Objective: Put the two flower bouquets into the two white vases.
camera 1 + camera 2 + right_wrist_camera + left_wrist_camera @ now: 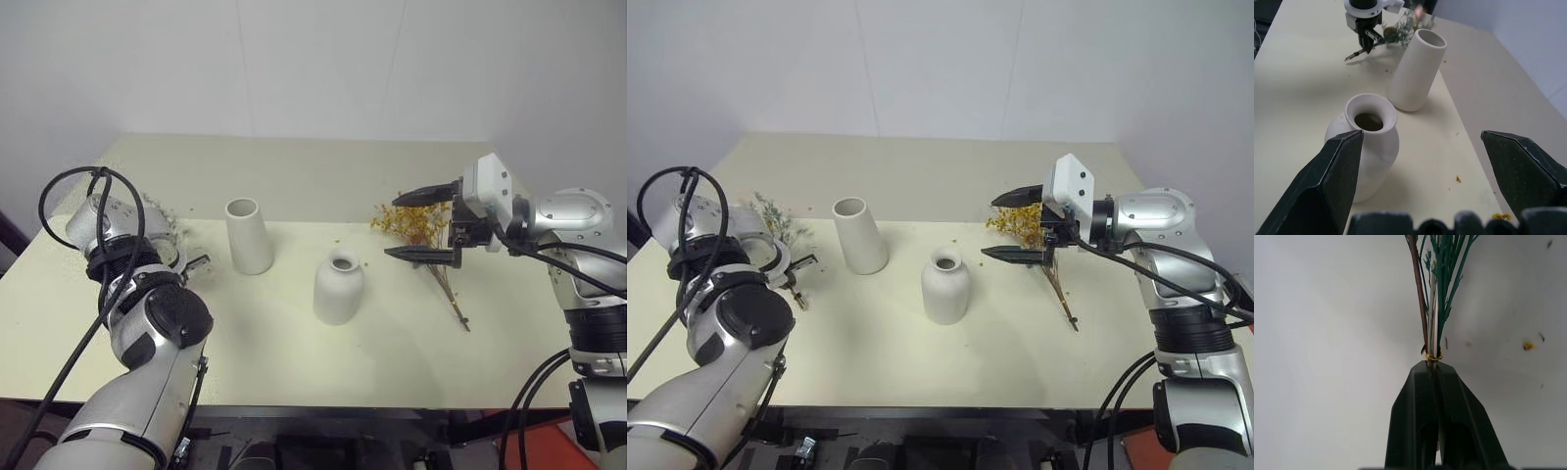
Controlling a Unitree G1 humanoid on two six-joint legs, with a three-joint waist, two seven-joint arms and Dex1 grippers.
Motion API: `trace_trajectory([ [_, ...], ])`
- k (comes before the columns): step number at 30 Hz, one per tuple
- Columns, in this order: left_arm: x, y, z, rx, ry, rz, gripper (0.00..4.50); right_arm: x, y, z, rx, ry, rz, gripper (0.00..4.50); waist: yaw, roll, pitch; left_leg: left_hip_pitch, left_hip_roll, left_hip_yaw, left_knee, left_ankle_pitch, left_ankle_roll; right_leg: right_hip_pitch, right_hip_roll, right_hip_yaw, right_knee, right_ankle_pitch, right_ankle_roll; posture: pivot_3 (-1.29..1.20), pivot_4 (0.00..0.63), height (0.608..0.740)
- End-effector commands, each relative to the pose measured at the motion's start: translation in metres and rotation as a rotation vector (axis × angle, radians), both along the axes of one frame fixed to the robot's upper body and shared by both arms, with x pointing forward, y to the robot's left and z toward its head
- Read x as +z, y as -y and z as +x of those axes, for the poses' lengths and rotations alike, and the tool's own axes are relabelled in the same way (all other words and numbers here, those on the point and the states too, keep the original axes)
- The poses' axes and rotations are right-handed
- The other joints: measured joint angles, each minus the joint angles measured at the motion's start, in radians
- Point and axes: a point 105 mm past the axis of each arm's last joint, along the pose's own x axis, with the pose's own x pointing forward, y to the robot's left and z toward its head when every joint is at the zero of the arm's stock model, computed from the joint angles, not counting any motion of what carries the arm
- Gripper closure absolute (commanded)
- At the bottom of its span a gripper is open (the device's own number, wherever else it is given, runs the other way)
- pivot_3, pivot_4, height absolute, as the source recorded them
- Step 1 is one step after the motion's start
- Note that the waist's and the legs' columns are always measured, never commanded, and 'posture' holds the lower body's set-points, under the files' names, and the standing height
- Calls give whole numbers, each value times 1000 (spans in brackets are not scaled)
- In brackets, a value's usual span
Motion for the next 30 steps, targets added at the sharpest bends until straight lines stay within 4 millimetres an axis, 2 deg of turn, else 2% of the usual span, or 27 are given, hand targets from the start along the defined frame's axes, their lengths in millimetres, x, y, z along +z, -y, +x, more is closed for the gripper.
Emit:
trace_trajectory([
  [1,27,-4,7,-61,156,129,4458,17,3,-6,8,51,28,0,-1,0,0,0,0,0,0,0,0,0,0,0,0,0,0,0,150,740],
  [5,45,-4,12,-139,290,239,4458,17,-1,-5,20,48,30,0,2,0,0,0,0,0,0,0,0,0,0,0,0,0,0,0,150,740],
  [7,67,-7,15,-175,397,343,4458,20,-5,-3,35,45,42,0,0,0,0,0,0,0,0,0,0,0,0,0,0,0,0,0,150,740],
  [11,93,-8,15,-231,519,406,4458,34,-14,2,47,9,127,0,-2,0,0,0,0,0,0,0,0,0,1,1,0,0,0,0,150,740],
  [15,141,-7,20,-313,769,481,4458,45,-36,14,39,-43,194,0,-3,0,0,0,1,0,0,0,0,0,1,0,0,0,0,0,150,740],
  [17,154,-7,24,-350,861,472,4458,45,-46,23,17,-69,209,0,-2,0,0,0,1,0,0,0,0,0,1,0,0,0,0,0,150,740],
  [20,173,4,30,-460,991,412,4458,44,-62,40,-50,-137,247,0,-1,0,0,0,1,0,0,0,0,0,1,0,0,0,-1,0,150,740],
  [23,192,23,35,-579,1114,332,4458,42,-81,54,-105,-197,261,0,2,0,0,0,1,0,0,0,0,-1,1,0,0,0,-1,0,150,740],
  [25,201,36,36,-670,1175,280,4458,38,-89,58,-125,-218,252,0,3,0,0,-2,1,-1,0,0,0,-2,1,-1,0,0,-1,0,150,740],
  [28,212,64,32,-900,1270,187,4458,33,-102,61,-134,-271,258,0,3,0,0,-4,0,0,0,0,1,-2,0,-1,0,0,-1,0,150,740],
  [30,214,74,30,-1003,1298,141,4458,31,-107,63,-141,-296,261,0,1,0,0,-4,1,0,0,0,1,-2,0,-1,0,0,-1,0,150,740],
])
